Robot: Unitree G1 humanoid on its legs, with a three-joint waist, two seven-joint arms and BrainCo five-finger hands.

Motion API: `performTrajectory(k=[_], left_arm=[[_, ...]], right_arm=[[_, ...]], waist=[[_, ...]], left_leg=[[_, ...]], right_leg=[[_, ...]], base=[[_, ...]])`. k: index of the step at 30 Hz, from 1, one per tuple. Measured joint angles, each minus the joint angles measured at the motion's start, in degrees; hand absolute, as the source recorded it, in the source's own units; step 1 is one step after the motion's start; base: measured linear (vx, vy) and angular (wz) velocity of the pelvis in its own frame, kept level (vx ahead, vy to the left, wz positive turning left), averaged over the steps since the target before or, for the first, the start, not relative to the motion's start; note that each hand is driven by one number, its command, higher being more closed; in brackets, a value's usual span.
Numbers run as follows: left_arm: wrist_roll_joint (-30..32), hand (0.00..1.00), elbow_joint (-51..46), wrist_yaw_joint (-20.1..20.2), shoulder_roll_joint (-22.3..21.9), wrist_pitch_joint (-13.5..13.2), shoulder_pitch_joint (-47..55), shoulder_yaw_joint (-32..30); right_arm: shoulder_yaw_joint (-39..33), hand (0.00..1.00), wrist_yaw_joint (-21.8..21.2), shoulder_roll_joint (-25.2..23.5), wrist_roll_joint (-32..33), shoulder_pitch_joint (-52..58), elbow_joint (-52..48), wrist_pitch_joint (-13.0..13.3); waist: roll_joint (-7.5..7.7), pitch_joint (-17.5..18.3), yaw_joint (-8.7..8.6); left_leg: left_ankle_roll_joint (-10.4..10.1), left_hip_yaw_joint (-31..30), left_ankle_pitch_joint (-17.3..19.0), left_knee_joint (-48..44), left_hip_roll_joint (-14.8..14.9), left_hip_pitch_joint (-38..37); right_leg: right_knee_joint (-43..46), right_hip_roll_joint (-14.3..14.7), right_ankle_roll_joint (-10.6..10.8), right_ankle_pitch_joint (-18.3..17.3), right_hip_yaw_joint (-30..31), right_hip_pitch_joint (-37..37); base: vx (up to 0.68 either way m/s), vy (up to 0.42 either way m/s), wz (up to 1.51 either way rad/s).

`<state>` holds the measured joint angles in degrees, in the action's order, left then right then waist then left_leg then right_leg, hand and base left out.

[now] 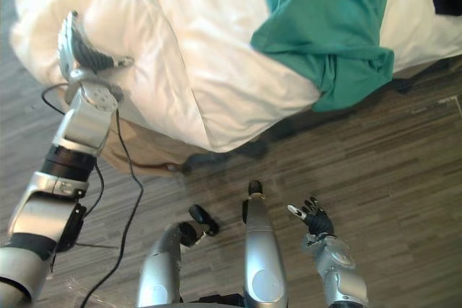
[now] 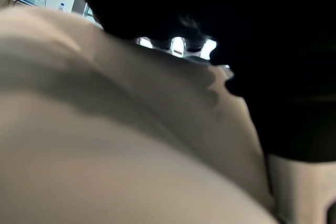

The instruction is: Tidy the bed and pick cloth on bed and put in laundry

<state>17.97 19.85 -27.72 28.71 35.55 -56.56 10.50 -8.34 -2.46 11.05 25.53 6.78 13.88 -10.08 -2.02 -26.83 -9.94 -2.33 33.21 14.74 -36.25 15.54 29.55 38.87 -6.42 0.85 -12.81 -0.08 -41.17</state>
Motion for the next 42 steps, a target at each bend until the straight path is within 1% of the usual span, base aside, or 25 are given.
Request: performTrajectory(k=[1, 2, 3, 4, 5, 7, 8, 10, 12, 14, 16, 20, 23, 25, 26, 27, 29, 30, 32, 33, 34, 37, 39, 40, 42], left_arm=[[1.9, 1.00, 0.0, -0.1, 0.6, 0.2, -2.1, 0.0], [2.4, 1.00, -0.1, -0.1, 1.1, 0.2, -3.3, 0.2], [3.8, 1.00, 0.0, -0.1, 2.2, 0.2, -4.9, 0.2], [4.8, 1.00, 0.0, -0.1, 2.9, 0.2, -5.6, 0.4], [5.6, 1.00, 0.0, 0.0, 3.3, 0.2, -6.0, 0.5], [8.1, 1.00, 0.0, 0.1, 5.0, 0.2, -8.3, 0.7], [8.2, 1.00, 0.0, 0.1, 5.4, 0.1, -8.9, 0.9], [9.6, 1.00, 0.1, 1.1, 7.2, -0.3, -10.0, 2.6], [10.7, 1.00, 0.0, 2.5, 8.2, -1.0, -10.1, 3.8], [11.1, 1.00, -0.1, 4.7, 9.6, -2.7, -10.2, 5.3], [12.2, 1.00, -0.2, 6.4, 9.9, -3.9, -10.3, 6.6], [11.7, 1.00, -0.1, 8.2, 10.0, -5.9, -9.8, 9.4], [8.6, 1.00, -0.6, 8.7, 9.9, -8.9, -7.6, 10.3], [6.6, 1.00, -2.2, 8.7, 10.0, -11.8, -4.2, 10.2], [5.7, 1.00, -3.0, 8.7, 10.0, -12.6, -3.0, 9.8], [4.1, 1.00, -4.0, 8.7, 10.0, -14.8, -0.4, 9.1], [2.9, 1.00, -5.4, 8.8, 10.0, -16.5, 2.8, 8.1], [2.5, 1.00, -5.8, 9.1, 10.0, -18.7, 6.6, 6.2], [1.0, 1.00, -6.1, 9.1, 10.0, -20.5, 10.1, 4.3], [0.5, 1.00, -6.2, 9.2, 10.0, -22.1, 12.6, 2.9], [-0.1, 0.00, -6.3, 9.2, 9.8, -23.5, 15.1, 1.5], [-2.0, 0.00, -6.1, 9.2, 8.1, -25.7, 21.1, -1.0], [-5.8, 0.00, -4.8, 9.2, 4.9, -28.5, 28.2, -2.0], [-6.5, 0.00, -4.4, 9.4, 3.8, -29.1, 30.2, -2.2], [-9.9, 0.00, -2.0, 10.2, 0.4, -31.8, 37.8, -4.1]], right_arm=[[1.0, 0.00, -1.0, -0.5, 1.2, -0.1, 0.6, 2.1], [1.3, 0.00, -1.3, -1.0, 1.4, -0.1, 0.7, 2.9], [2.2, 0.00, -1.9, -1.6, 2.2, -0.1, 1.1, 4.5], [3.1, 0.00, -2.1, -2.0, 2.4, -0.1, 2.4, 6.1], [3.4, 0.00, -2.1, -2.1, 2.5, -0.1, 3.1, 6.8], [3.5, 0.00, -2.2, -2.1, 3.9, -0.2, 6.4, 9.6], [3.3, 0.00, -2.2, -2.1, 4.3, -0.2, 7.0, 10.1], [2.6, 0.00, -2.7, -2.1, 4.5, -0.2, 9.6, 12.5], [2.0, 0.00, -3.3, -2.1, 4.2, -0.1, 10.5, 13.8], [1.9, 0.00, -4.3, -1.9, 2.2, -0.1, 11.0, 15.4], [1.9, 0.00, -4.6, -1.9, 2.0, -0.1, 11.0, 15.9], [1.9, 0.00, -4.6, -1.9, 0.2, -0.1, 11.0, 16.1], [2.0, 0.00, -4.3, -1.9, 0.0, -0.1, 11.0, 15.8], [2.0, 0.00, -3.4, -2.0, 0.0, 0.0, 10.8, 14.7], [2.1, 0.00, -3.2, -2.0, 0.0, 0.0, 10.8, 14.2], [2.1, 0.00, -2.5, -2.0, -0.1, 0.2, 10.6, 12.9], [2.0, 0.00, -1.8, -2.0, -0.8, 0.8, 10.6, 12.1], [2.0, 0.00, -1.2, -2.0, -1.7, 1.0, 10.6, 10.8], [2.1, 0.00, -0.6, -2.1, -2.1, 1.0, 10.7, 9.8], [2.1, 0.00, 0.0, -2.1, -2.1, 1.0, 10.7, 8.9], [2.0, 0.00, 0.7, -2.1, -2.1, 1.0, 10.9, 8.3], [2.0, 0.00, 1.5, -2.1, -2.2, 1.0, 12.3, 6.8], [1.7, 0.00, 2.3, -3.2, -2.2, 1.6, 16.2, 5.1], [1.7, 0.00, 2.6, -3.6, -2.2, 2.0, 17.1, 4.7], [1.7, 0.00, 2.8, -4.6, -2.2, 2.4, 22.6, 3.2]], waist=[[0.16, -0.8, 0.07], [0.44, -1.5, 0.04], [0.75, -2.6, 0.06], [0.75, -2.6, 0.09], [0.75, -2.6, 0.11], [0.77, -2.7, 0.24], [0.78, -2.7, 0.17], [0.76, -2.8, 0.16], [0.76, -2.8, 0.20], [0.76, -2.8, 0.34], [0.76, -2.8, 0.42], [0.76, -2.8, 0.96], [0.79, -2.8, 1.29], [0.79, -2.8, 1.79], [0.78, -2.8, 2.05], [0.78, -2.8, 2.38], [0.79, -2.8, 2.99], [0.79, -2.8, 3.23], [0.76, -2.7, 3.30], [0.87, -2.5, 3.71], [1.03, -2.3, 4.41], [0.92, -1.3, 5.04], [1.18, 4.2, 6.35], [1.19, 5.2, 6.46], [1.39, 9.0, 6.56]], left_leg=[[0.5, -0.9, 1.6, -1.3, 0.9, 2.4], [0.6, -1.1, 1.9, -2.1, 1.3, 3.3], [0.8, -1.4, 2.4, -3.6, 2.0, 4.9], [1.0, -1.5, 3.1, -5.0, 2.7, 6.8], [1.1, -1.6, 3.2, -5.4, 2.7, 7.6], [1.6, -1.1, 3.5, -6.5, 3.3, 10.3], [1.7, -1.0, 3.5, -6.7, 3.4, 10.8], [1.9, -0.7, 3.6, -6.9, 3.6, 11.7], [2.1, -0.5, 3.7, -6.9, 3.5, 11.6], [2.7, -0.3, 3.4, -6.8, 3.4, 11.6], [2.8, -0.4, 3.3, -6.7, 3.2, 11.1], [3.1, -0.4, 3.0, -5.0, 2.1, 9.0], [3.1, -0.8, 2.3, -2.6, 0.9, 5.9], [3.0, -0.8, 1.9, -0.6, -0.1, 3.3], [2.9, -1.0, 1.8, -0.2, -0.2, 2.8], [2.9, -1.4, 1.6, 0.7, -0.5, 1.2], [2.6, -1.5, 1.2, 1.9, -0.9, -0.9], [2.5, -1.8, 0.6, 3.6, -1.7, -3.2], [2.2, -2.4, 0.1, 5.1, -2.2, -5.4], [2.0, -2.6, -0.5, 6.6, -2.7, -7.0], [1.9, -2.8, -1.1, 8.1, -3.1, -8.6], [1.6, -3.8, -2.4, 11.5, -4.3, -11.6], [1.0, -4.5, -3.8, 14.9, -5.1, -12.4], [0.8, -5.2, -4.2, 16.1, -5.4, -13.3], [-0.1, -7.0, -5.9, 19.8, -6.4, -16.7]], right_leg=[[0.7, 0.9, 0.0, 0.0, 0.0, -2.0], [1.2, 1.0, 0.0, 0.0, 0.0, -2.7], [1.6, 1.4, 0.0, 0.1, 0.1, -4.0], [1.9, 1.9, 0.0, 0.3, 0.4, -5.7], [2.1, 2.0, 0.1, 0.5, 0.6, -6.5], [1.9, 2.4, 0.1, 1.7, 1.2, -9.2], [1.8, 2.5, 0.2, 1.9, 1.3, -9.6], [1.0, 2.6, 0.4, 2.8, 1.5, -10.3], [0.7, 2.6, 0.5, 3.1, 1.8, -10.3], [0.0, 2.5, 0.7, 3.7, 1.8, -9.9], [0.0, 2.3, 0.8, 3.8, 1.8, -9.3], [-1.2, 1.6, 0.9, 3.9, 1.6, -7.0], [-3.0, 0.7, 0.9, 3.9, 0.5, -3.3], [-4.4, 0.2, 1.0, 3.9, 0.2, -0.7], [-4.8, 0.1, 1.0, 3.9, -0.1, 0.1], [-5.4, -0.1, 1.0, 3.8, -0.7, 2.0], [-6.2, -0.2, 1.0, 3.8, -0.9, 4.1], [-6.9, -0.4, 1.1, 3.8, -1.2, 6.4], [-7.8, -0.9, 1.1, 3.7, -2.5, 8.9], [-8.7, -1.1, 1.1, 3.7, -3.1, 10.7], [-9.7, -1.2, 1.1, 3.7, -3.5, 12.5], [-12.5, -1.7, 1.1, 3.6, -5.3, 16.4], [-15.4, -1.7, 1.1, 3.7, -6.7, 18.0], [-16.3, -1.7, 1.1, 3.7, -7.3, 19.3], [-19.9, -1.5, 1.0, 3.8, -9.5, 23.8]], base=[[-0.11, -0.007, 0.00], [-0.11, -0.012, 0.00], [-0.14, -0.024, -0.04], [-0.14, -0.019, -0.09], [-0.12, -0.002, -0.14], [-0.09, 0.014, -0.14], [-0.07, 0.020, -0.10], [-0.06, 0.025, -0.08], [-0.03, 0.029, -0.05], [-0.01, 0.038, -0.03], [0.02, 0.027, 0.03], [0.04, 0.026, 0.07], [0.07, 0.022, 0.15], [0.08, 0.017, 0.08], [0.12, 0.010, 0.09], [0.10, 0.003, 0.11], [0.10, -0.008, 0.11], [0.11, -0.029, 0.15], [0.06, -0.031, 0.19], [0.03, -0.046, 0.19], [0.04, -0.059, 0.18], [0.03, -0.064, 0.25], [0.09, -0.056, 0.24], [0.15, -0.059, 0.37], [0.15, -0.062, 0.41]])
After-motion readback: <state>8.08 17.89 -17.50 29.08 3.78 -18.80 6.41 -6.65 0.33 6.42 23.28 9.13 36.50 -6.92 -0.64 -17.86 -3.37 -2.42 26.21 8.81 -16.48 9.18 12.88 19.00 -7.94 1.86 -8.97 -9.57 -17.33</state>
